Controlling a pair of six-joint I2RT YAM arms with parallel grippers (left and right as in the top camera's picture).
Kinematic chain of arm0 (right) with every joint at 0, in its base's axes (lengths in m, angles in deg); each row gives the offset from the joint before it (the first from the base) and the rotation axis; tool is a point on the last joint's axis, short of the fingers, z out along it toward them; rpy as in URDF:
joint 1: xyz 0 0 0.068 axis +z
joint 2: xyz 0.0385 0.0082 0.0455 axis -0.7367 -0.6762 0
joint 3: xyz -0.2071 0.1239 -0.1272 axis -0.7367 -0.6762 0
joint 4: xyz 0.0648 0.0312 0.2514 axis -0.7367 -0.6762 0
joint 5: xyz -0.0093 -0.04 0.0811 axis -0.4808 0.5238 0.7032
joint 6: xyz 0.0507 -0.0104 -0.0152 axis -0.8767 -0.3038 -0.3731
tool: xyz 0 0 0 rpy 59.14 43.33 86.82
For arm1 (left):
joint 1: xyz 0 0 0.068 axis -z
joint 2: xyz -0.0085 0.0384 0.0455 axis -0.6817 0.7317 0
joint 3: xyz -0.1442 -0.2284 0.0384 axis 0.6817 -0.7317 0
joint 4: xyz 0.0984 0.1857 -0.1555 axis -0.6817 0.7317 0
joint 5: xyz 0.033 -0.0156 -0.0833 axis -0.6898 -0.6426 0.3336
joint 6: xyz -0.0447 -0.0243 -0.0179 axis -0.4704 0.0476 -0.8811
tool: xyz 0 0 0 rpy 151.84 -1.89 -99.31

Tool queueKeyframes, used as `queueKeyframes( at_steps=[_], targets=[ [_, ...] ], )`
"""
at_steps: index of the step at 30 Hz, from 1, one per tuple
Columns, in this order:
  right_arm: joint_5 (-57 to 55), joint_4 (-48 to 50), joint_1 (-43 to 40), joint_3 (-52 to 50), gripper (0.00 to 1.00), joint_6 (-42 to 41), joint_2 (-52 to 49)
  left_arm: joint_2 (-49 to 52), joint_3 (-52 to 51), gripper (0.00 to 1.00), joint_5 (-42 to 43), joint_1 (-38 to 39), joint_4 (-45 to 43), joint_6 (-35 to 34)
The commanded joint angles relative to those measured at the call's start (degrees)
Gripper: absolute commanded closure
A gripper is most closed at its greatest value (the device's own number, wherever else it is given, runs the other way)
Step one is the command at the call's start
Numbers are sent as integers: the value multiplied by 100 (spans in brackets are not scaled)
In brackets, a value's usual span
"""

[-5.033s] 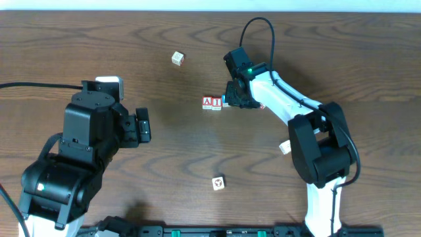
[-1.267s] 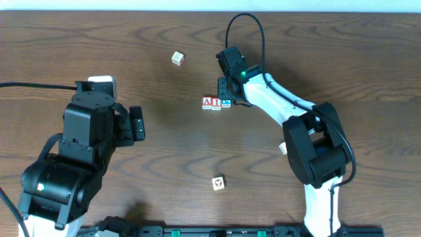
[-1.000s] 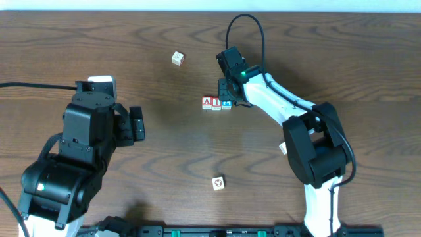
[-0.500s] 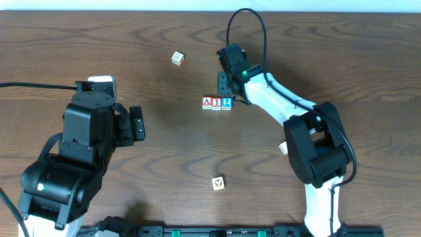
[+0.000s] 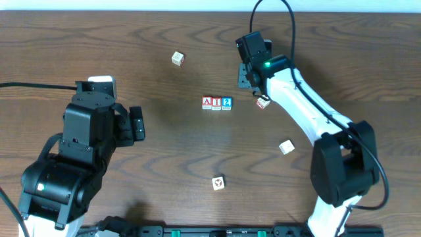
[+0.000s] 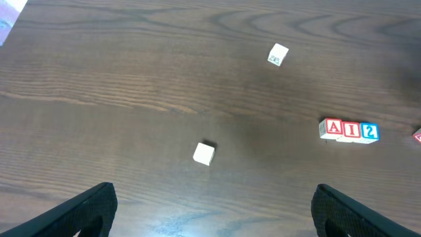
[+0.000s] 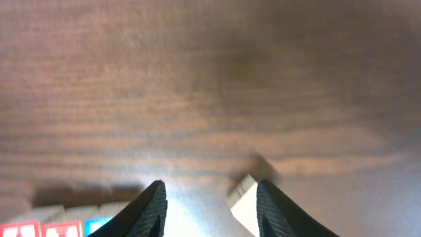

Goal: Spell out Ai2

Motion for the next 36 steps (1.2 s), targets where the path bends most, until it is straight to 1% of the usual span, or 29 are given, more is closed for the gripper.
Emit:
queueKeyframes(
  at_steps=[1,8,16,30,36],
  targets=[
    [52,-280,98,13,56,-164,22,9,70,5,-103,-13,9,-2],
    [348,-136,225,-389,56,-304,13,9,70,5,-103,-13,9,-2],
    [610,341,256,-990,57,-393,7,9,70,5,-103,-13,9,-2],
    [780,833,415,-1040,58,-391,-439,9,70,5,-103,-13,9,-2],
    [774,892,409,-1040,58,-389,-461,9,70,4,-103,-13,9,0]
  ],
)
